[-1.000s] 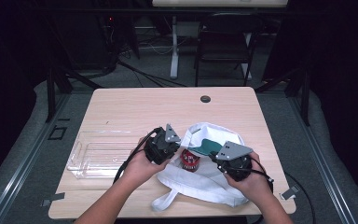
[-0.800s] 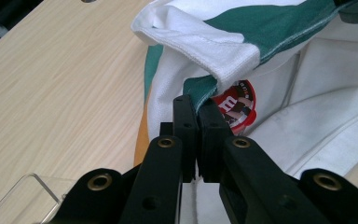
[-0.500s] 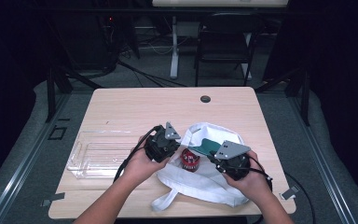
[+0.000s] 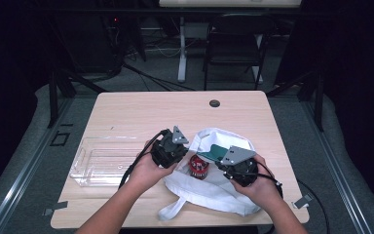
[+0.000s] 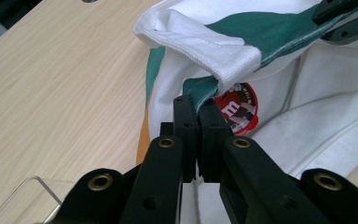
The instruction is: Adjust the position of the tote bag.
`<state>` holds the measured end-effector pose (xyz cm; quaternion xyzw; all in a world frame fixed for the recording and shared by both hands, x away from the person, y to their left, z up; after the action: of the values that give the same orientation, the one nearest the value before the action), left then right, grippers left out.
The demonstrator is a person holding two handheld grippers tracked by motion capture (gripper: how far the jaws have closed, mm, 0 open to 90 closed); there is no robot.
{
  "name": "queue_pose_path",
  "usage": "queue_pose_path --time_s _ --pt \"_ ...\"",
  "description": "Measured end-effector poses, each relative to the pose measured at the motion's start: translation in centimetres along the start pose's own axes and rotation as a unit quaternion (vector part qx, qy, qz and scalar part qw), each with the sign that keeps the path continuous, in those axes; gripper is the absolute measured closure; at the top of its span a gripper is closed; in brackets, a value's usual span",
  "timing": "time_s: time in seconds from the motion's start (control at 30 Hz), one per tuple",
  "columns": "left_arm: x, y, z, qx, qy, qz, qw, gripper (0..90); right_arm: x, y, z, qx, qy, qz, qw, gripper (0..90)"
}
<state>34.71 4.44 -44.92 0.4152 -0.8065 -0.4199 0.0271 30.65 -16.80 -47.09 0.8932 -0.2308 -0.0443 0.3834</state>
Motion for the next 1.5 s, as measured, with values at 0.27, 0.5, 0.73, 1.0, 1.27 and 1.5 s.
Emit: queue_pose_path --time_s 0.27,0.5,0.73,1.0,1.27,1.5 --pt "-0.2 0.0 -0.1 -0.001 -0.001 0.0 1.0 88.3 0.2 -0.1 -0.2 -0.005 0.0 0.001 1.0 83.6" --pt "-0.5 0.0 -0.2 0.0 0.001 -0.003 1.0 88.3 0.3 -0.2 -0.6 -0.005 -0.002 0.008 1.0 86.7" --pt "-0.8 -0.2 -0.3 0.002 0.009 -0.002 1.0 88.3 0.8 -0.3 -0.9 0.0 -0.013 0.015 0.9998 87.5" --pt "-1.1 -0.3 -0.4 0.003 0.013 -0.005 0.9999 88.3 1.3 -0.4 -1.3 0.008 -0.027 0.02 0.9994 87.7" --pt "-1.5 -0.7 -0.4 0.004 0.018 -0.009 0.9998 88.3 1.7 -0.6 -1.6 0.015 -0.039 0.025 0.9988 87.7" --pt "-1.7 -1.2 -0.5 0.002 0.024 -0.011 0.9996 88.3 2.2 -1.0 -1.7 0.014 -0.044 0.025 0.9986 87.8"
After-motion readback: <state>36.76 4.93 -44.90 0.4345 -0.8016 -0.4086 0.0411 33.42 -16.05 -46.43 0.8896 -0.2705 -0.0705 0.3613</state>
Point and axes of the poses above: each handheld gripper's, and its own axes: y roughly backward along the jaws, z roughly out of its underside, x roughly to its right, the point moved 2 cm from there along -y, roughly forward along the jaws, and after that the axes turned 15 degrees about -z, right-handed, at the moved point
